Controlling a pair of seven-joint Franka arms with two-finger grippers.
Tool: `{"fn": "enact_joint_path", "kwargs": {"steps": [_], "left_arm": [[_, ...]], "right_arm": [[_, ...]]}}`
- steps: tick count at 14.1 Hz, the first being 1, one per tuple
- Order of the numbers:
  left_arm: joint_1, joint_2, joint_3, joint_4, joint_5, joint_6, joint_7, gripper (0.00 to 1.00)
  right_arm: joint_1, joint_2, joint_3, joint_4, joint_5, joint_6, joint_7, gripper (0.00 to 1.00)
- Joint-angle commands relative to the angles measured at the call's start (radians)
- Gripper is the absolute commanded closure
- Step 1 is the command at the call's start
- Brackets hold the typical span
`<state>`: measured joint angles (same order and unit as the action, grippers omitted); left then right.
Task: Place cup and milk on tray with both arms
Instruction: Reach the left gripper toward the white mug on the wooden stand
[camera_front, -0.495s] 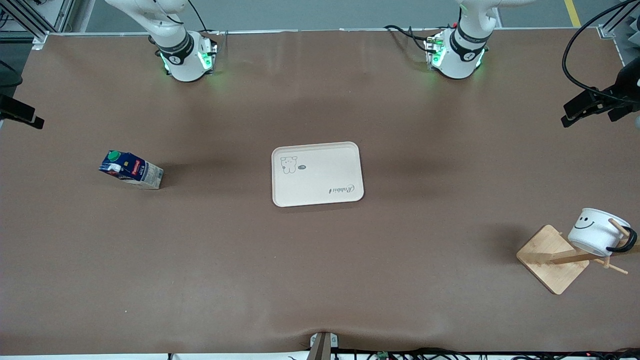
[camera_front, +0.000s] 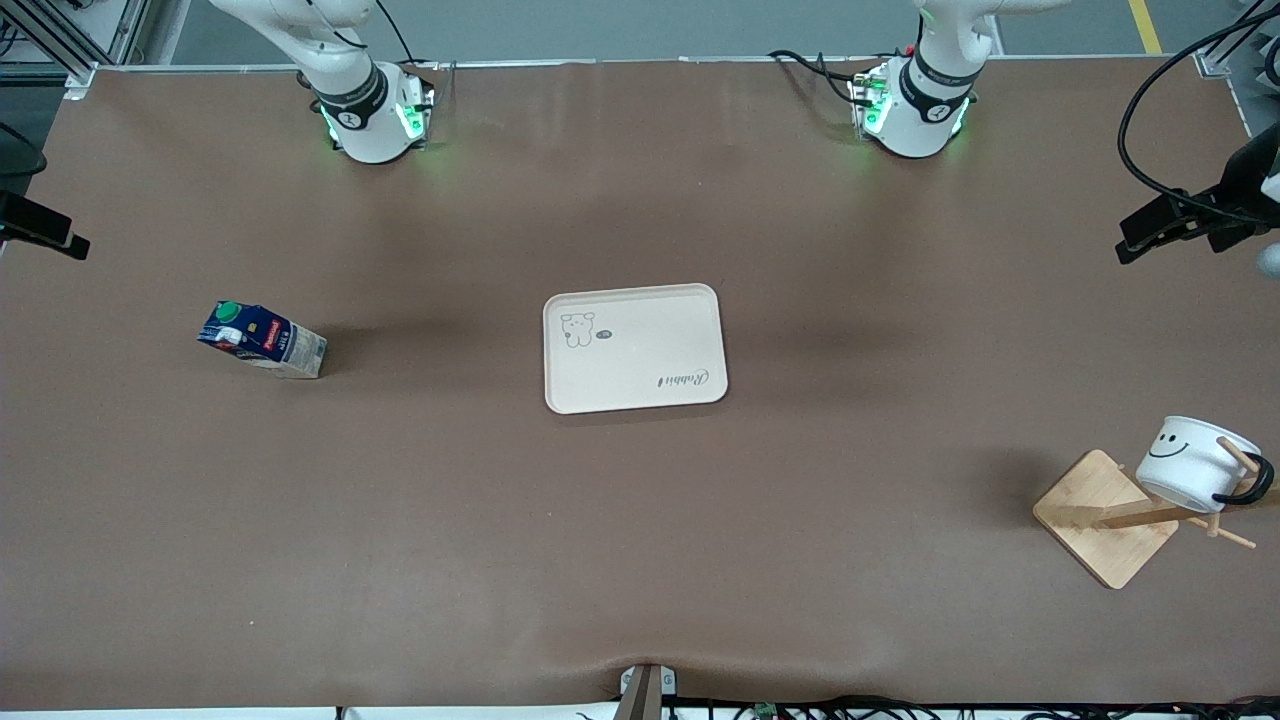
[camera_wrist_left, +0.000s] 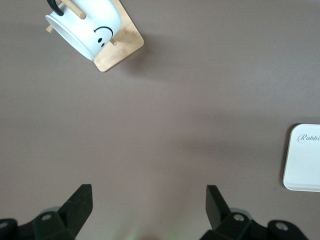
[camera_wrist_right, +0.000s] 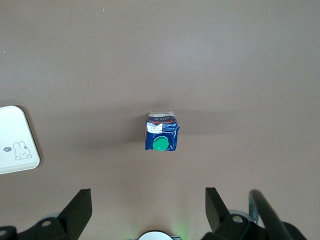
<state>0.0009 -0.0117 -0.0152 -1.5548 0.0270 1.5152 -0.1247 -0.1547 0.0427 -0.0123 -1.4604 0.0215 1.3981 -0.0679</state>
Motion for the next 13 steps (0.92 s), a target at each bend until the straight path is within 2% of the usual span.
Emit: {"fn": "enact_joint_path", "kwargs": {"steps": [1,3,6,8,10,13], "left_arm": [[0.022,0.029,0.0,0.021,0.016,0.002,0.007,0.0],[0.042,0.03,0.0,0.007,0.014,0.01,0.005,0.0],[0.109,-0.008,-0.003,-0.085,0.004,0.133,0.007,0.0],[0.152,-0.046,-0.003,-0.207,-0.005,0.291,0.007,0.0],[0.205,-0.077,-0.005,-0.345,-0.068,0.486,0.008,0.0],[0.247,-0.067,-0.005,-0.438,-0.082,0.685,0.01,0.0]], "right_arm": [[-0.016,0.003,0.011,0.008,0.005,0.001,-0.01,0.0],[-0.017,0.003,0.011,0.014,0.008,0.001,-0.01,0.0],[-0.012,0.011,0.011,0.017,0.005,0.001,-0.01,0.0],[-0.014,0.011,0.011,0.017,0.003,0.001,-0.01,0.0],[-0.014,0.011,0.011,0.017,0.003,0.001,-0.01,0.0],[-0.012,0.012,0.011,0.017,0.003,0.002,-0.01,0.0]]}}
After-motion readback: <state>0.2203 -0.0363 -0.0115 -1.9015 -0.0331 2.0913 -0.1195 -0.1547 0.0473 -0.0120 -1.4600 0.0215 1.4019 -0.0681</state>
